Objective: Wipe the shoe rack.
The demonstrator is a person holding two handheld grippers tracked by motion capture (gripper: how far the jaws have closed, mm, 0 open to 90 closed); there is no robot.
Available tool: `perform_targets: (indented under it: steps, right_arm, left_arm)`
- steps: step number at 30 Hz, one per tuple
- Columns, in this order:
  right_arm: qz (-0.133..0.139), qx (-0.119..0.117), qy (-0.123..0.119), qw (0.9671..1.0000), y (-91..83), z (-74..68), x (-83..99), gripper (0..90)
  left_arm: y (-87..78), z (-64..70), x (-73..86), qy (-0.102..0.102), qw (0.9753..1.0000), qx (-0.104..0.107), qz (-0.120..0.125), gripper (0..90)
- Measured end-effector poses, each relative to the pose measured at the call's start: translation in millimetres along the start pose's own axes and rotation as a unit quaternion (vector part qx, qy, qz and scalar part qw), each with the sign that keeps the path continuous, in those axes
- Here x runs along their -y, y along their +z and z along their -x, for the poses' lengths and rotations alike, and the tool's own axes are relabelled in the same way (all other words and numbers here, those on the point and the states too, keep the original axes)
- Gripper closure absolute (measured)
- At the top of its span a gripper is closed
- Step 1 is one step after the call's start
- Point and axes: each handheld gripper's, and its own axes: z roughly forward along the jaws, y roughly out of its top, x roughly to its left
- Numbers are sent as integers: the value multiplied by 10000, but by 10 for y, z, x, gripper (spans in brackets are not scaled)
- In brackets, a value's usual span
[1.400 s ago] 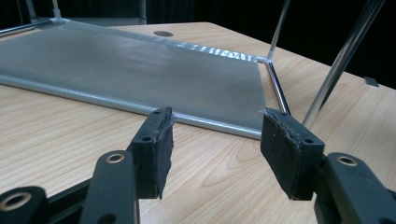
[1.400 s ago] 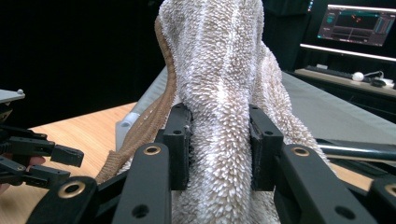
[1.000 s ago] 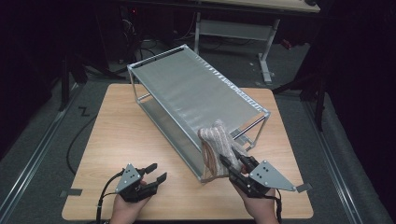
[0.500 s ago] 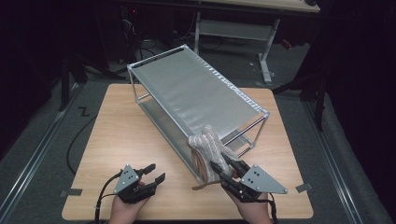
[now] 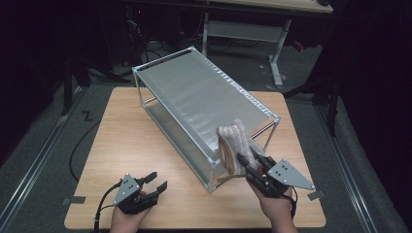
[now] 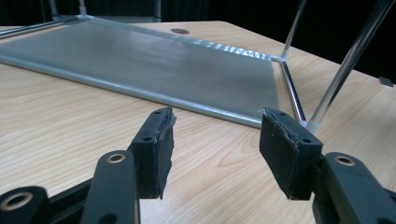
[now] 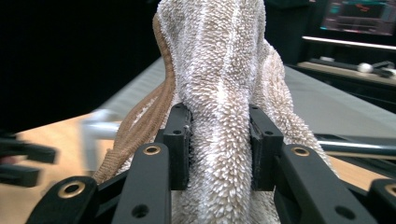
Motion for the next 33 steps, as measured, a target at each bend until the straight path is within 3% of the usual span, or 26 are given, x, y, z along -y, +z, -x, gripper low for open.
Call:
perform_targets:
  steps: [8,13,19,23,27,33]
  right_arm:
    - [-17,694,260,9972,-18,489,92,656]
    - [-1,1127,590,9919,-69,783,171,654]
    - [-23,1564,640,9856,-135,976,217,658]
    - [-59,1477,615,9871,-136,953,218,662]
    - [-89,1172,398,9923,-102,781,189,662]
    - [-102,690,282,9972,-113,474,144,661]
  left_arm:
    - [-106,-33,31,-61,9999,-151,27,450]
    - [-145,-39,48,-68,9997,-221,9,450]
    - [-173,-36,59,-77,9996,-265,13,450]
    - [-159,-24,50,-58,9997,-219,17,451]
    - [-112,13,23,31,9999,-123,25,450]
    - [3,36,-16,72,9999,77,1,449]
